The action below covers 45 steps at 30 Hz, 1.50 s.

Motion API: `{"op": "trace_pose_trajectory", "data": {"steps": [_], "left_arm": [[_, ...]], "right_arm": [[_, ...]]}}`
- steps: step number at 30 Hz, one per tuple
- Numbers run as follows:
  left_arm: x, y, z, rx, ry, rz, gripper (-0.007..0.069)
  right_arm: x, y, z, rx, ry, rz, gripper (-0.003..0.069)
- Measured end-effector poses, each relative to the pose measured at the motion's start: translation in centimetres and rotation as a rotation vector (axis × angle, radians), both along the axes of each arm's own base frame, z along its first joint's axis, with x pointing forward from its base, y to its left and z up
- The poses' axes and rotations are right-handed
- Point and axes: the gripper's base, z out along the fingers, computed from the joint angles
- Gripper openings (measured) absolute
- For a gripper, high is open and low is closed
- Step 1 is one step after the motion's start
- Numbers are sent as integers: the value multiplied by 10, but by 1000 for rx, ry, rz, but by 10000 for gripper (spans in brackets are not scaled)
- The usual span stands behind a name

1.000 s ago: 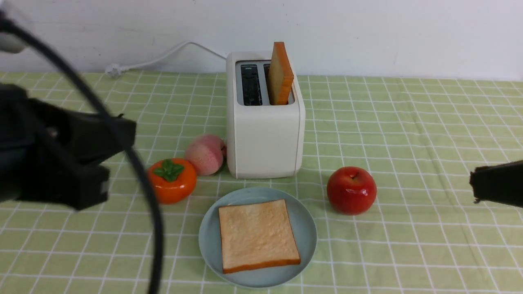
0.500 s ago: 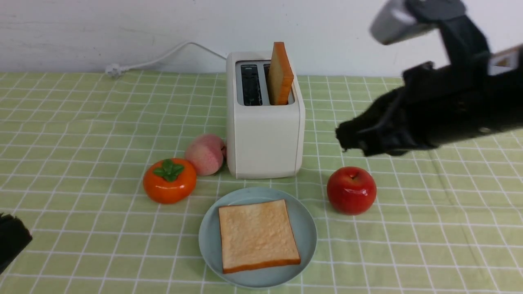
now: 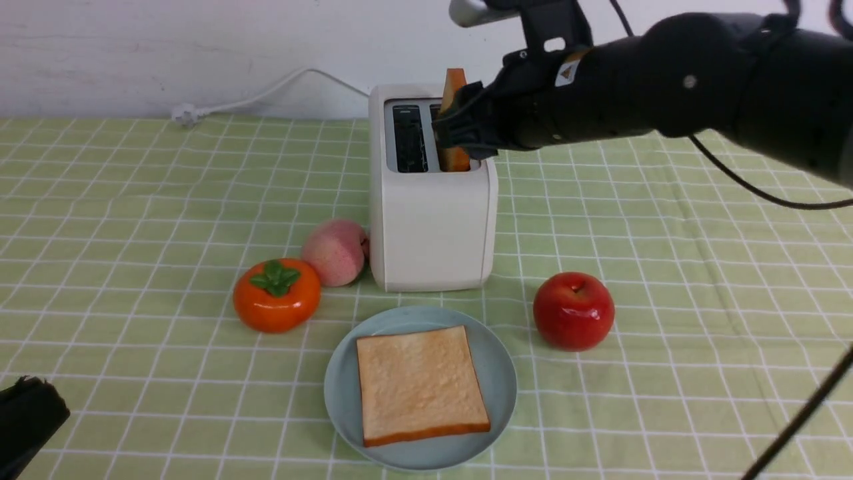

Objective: Take toasted bread from bread machine on green coffee tablecloth place on plate.
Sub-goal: 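Grasp the toast slice in the toaster and pull it up out of the slot with the right gripper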

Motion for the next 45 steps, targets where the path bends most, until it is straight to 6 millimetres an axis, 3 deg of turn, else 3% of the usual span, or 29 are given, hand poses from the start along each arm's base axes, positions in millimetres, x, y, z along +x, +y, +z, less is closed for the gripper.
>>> {"op": "trace_pose_trajectory", "data": {"steps": [1,3,9,17,26,30,34,38,45], "left_arm": [[0,0,0,2,3,-1,-13],[0,0,-1,4,6,-2,-13],[0,0,-1,7,11,-3,-13],[0,0,-2,9,16,-4,-13],[0,0,-2,9,17,-4,-13],[0,0,-2,10,17,-5,-13],[0,0,-2,10,17,-5,-13],[0,0,-2,8,18,-5,-13],[0,0,-2,7,19,-6,-13]], "right_arm": [[15,-1,-8,22,-3,-34,486],[28,-4,-16,37,4,-65,538],[52,-12,-32,86,-31,-137,568],[64,-9,-46,107,-82,-161,420],[68,-9,-47,120,-111,-170,164],[68,-9,-47,122,-114,-171,109],[68,-9,-46,127,-114,-173,104],[64,-10,-37,134,-121,-170,104],[36,-22,28,203,-236,-162,104]]}}
